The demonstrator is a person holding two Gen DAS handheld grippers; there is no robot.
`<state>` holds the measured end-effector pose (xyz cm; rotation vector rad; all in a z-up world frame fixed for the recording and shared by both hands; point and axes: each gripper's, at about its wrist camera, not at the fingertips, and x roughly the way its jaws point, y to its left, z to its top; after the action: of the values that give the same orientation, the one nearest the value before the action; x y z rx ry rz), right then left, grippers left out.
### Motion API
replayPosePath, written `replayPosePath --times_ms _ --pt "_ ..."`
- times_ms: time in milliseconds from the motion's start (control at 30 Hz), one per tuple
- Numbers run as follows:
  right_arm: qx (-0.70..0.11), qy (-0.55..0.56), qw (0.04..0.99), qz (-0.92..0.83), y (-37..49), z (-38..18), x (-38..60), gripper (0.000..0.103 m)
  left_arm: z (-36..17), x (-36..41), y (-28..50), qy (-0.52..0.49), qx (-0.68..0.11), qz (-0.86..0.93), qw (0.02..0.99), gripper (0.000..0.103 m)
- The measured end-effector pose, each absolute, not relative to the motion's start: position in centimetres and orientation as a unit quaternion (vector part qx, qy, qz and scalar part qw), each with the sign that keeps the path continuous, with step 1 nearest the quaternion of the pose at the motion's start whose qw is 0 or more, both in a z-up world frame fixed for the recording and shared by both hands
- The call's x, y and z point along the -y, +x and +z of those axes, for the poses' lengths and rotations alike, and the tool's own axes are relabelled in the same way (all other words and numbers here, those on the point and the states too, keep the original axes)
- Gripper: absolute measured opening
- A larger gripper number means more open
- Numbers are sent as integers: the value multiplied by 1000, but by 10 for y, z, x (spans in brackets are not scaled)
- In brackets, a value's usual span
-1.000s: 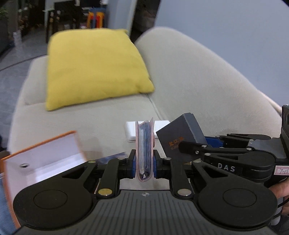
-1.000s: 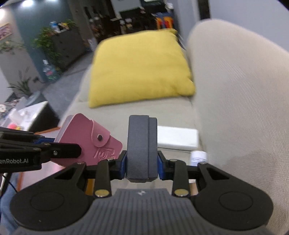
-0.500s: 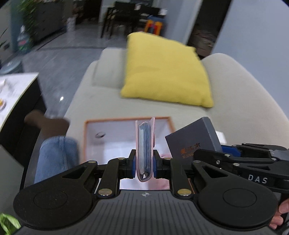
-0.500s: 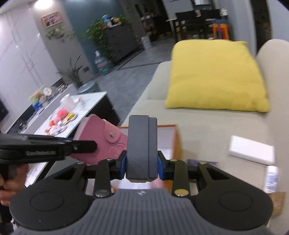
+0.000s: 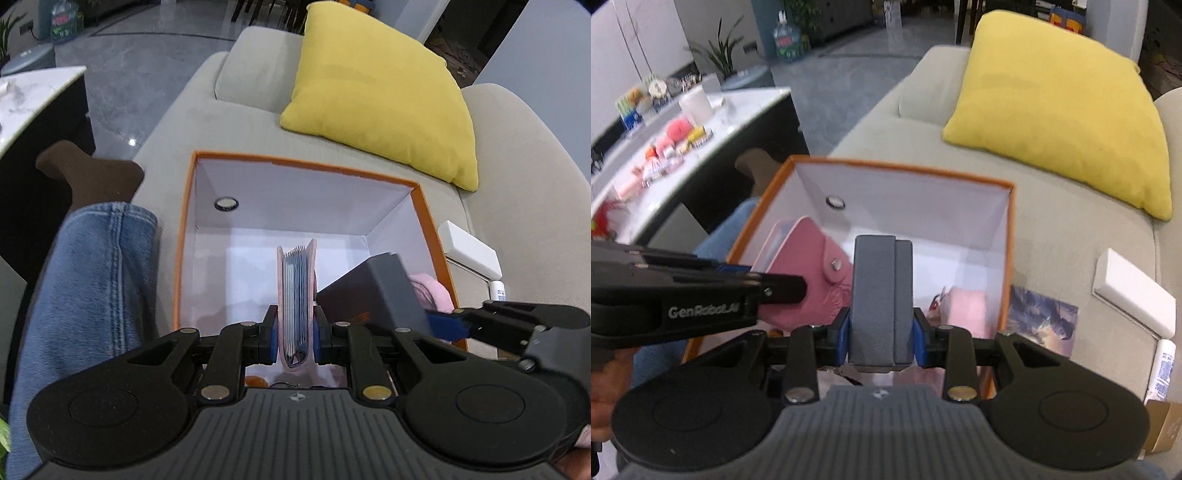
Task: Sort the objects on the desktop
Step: 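Carry the pink wallet with left while right carries the black box over the orange-rimmed box, then lower the wallet with left while right lowers the black box into the box, opening both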
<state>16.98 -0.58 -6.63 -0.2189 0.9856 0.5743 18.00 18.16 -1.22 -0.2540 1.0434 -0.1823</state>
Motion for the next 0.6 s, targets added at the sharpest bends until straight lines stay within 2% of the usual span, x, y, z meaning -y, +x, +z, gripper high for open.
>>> replayPosePath --times_ms 400,600 --pt "-473 -142 834 245 170 -87 -6 35 -40 -178 186 -156 -518 -95 836 19" --pt "-476 -139 830 255 169 -85 -2 42 -42 -178 185 -153 -521 -91 835 19"
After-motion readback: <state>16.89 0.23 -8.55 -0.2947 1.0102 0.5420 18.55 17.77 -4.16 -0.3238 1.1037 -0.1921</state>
